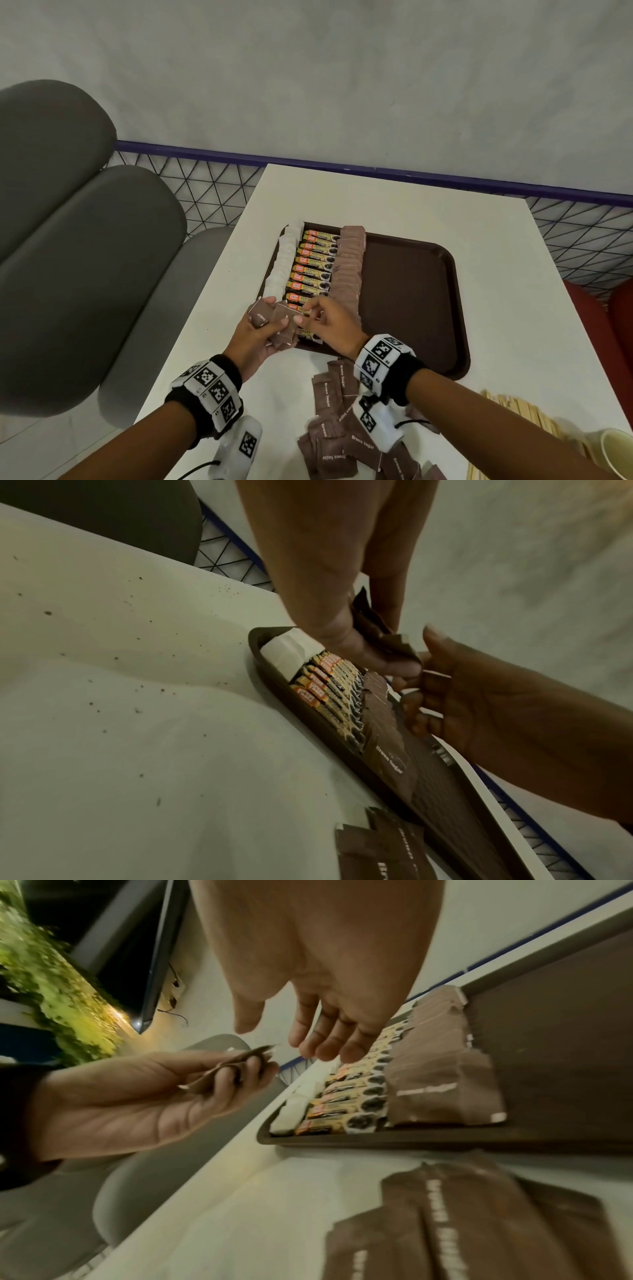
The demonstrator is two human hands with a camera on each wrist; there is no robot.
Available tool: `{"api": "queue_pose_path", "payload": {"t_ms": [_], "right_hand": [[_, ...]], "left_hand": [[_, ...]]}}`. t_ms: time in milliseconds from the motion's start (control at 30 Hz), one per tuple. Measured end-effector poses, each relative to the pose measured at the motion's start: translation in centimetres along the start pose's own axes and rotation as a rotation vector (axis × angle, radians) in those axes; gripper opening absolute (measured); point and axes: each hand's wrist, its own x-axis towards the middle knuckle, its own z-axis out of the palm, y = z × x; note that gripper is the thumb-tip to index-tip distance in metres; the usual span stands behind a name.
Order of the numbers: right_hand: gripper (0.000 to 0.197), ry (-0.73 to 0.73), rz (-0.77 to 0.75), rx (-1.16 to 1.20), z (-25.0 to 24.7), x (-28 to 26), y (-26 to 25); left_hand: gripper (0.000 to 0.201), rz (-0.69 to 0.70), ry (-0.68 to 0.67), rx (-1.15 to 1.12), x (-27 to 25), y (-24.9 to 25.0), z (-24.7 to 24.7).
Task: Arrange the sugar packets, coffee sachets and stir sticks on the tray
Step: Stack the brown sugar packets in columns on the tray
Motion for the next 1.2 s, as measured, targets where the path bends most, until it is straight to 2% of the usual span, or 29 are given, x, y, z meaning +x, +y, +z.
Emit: {"api": "queue_pose_path", "payload": {"t_ms": [100, 233, 400, 533, 700, 833, 967, 1067, 1167, 1200], "right_hand": [[0.036, -0.1, 0.028, 0.201, 1.5, 0.0, -0.5], [0.028, -0.079, 0.063, 0.286, 1.9, 0.1, -0.3], [0.023, 0.096, 0.155, 0.267, -0.4, 0.2, 0.2], [0.026, 0.252, 0.227, 0.343, -3.4, -0.6, 1.9], [0.023, 0.351, 0.323, 0.183, -4.8, -1.8, 4.2], [0.02, 0.327, 0.397, 0.168, -4.1, -2.2, 6.0], [0.022, 0.32, 0.378, 0.123, -3.1, -2.3, 6.6], [0.021, 0.333, 0.343, -0.018, -2.6, -2.4, 6.4], [0.01, 0.302, 0.306, -0.318, -2.3, -2.4, 6.1], [0.014, 0.299, 0.295, -0.405, -2.3, -2.4, 6.1]], "left_hand": [[0.031, -0.015, -0.003, -0.017, -0.3, 0.1, 0.5], [0.03, -0.044, -0.009, -0.029, -0.6, 0.1, 0.1], [0.049, -0.032, -0.001, 0.009, -0.7, -0.3, -0.9], [0.046, 0.02, 0.035, 0.001, -0.6, -0.1, -2.0], [0.043, 0.031, 0.11, 0.008, -0.2, 0.2, -3.2], [0.046, 0.024, 0.127, 0.011, 0.0, -0.1, -3.6], [0.045, 0.015, 0.102, 0.01, 0.0, -0.1, -3.2], [0.045, 0.009, 0.088, 0.013, 0.1, -0.3, -3.0], [0.05, 0.006, 0.084, 0.022, 0.4, -0.3, -2.8], [0.05, 0.002, 0.086, 0.027, 0.4, -0.3, -2.6]]}}
